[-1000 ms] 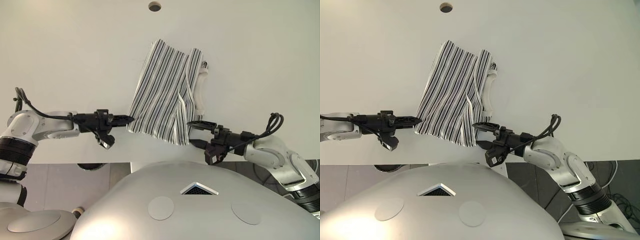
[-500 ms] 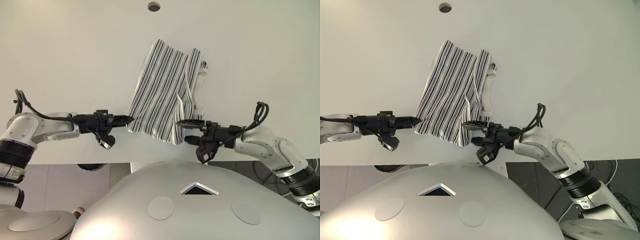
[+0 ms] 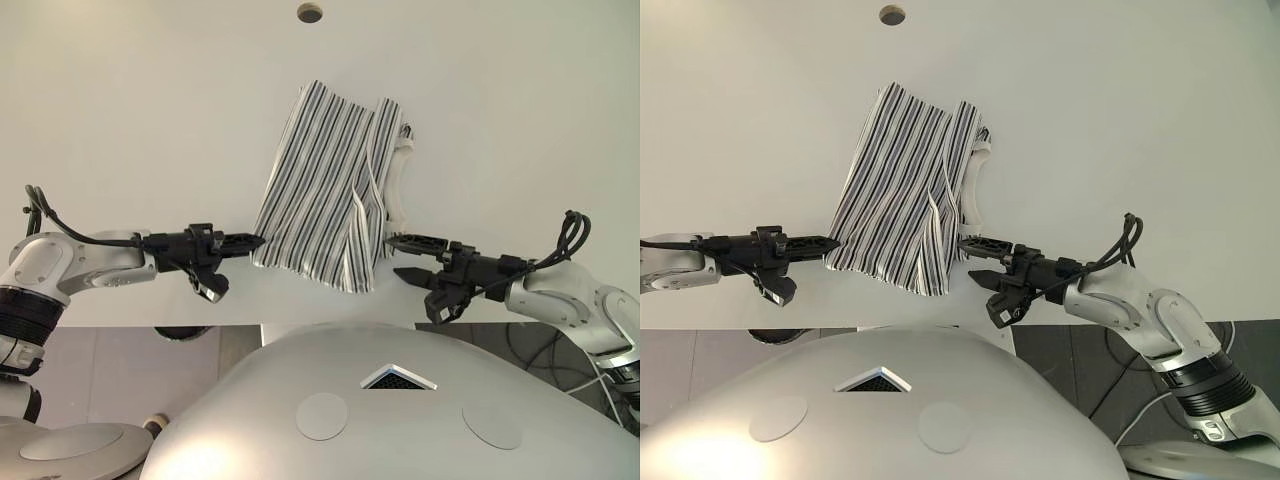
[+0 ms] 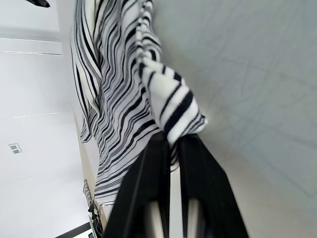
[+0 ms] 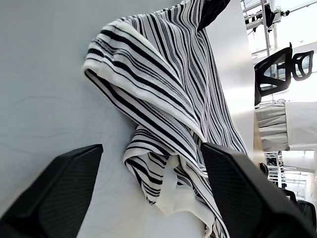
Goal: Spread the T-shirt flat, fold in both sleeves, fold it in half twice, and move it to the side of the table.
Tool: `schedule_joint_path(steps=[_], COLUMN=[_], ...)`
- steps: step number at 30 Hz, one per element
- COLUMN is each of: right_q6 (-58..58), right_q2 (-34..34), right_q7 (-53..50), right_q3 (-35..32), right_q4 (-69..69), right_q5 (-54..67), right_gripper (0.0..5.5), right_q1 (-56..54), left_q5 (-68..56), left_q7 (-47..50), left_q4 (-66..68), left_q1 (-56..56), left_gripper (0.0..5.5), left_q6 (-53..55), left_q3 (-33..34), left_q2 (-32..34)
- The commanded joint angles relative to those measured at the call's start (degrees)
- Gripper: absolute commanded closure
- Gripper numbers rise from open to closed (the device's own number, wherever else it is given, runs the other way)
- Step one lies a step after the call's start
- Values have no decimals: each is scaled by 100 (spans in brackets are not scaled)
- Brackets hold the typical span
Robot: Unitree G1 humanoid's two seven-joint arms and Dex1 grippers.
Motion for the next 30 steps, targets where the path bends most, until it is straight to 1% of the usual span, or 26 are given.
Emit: schedule_joint_path(steps=[1,6,9,13,18,19,20,24,25,30], right_q6=[258,191,176,185,203,206,206,233,247,312], right_q2=[27,612,832,853,694,675,663,704,708,646], right_q7=[330,445,438,393,314,295,280,204,198,162], right_q3=[414,987,1215,1326,1270,1261,1256,1318,1347,1417], right_q4=[709,821,915,936,1128,1189,1229,1529,1585,1819], right_q5=[-978,-1175,-1299,-1325,-1375,-1415,-1442,-1581,-1616,-1587], right_gripper=[174,174,174,174,174,197,208,314,329,445], right_q1=[23,-435,-650,-694,-732,-765,-789,-990,-1020,-1110], left_q5=[352,336,270,157,-56,-120,-164,-459,-520,-707], left_q7=[-322,-346,-383,-434,-550,-591,-626,-790,-831,-966], left_q4=[141,119,73,30,-55,-77,-92,-223,-255,-310], left_q1=[208,123,103,102,164,174,178,225,247,330], left_gripper=[544,545,545,545,547,547,547,547,547,547], left_q6=[40,-1,-26,-55,-54,-53,-52,-43,-39,-25], left_q3=[-234,-236,-228,-221,-182,-168,-158,-91,-73,22], left_q2=[71,64,83,110,142,151,153,172,173,199])
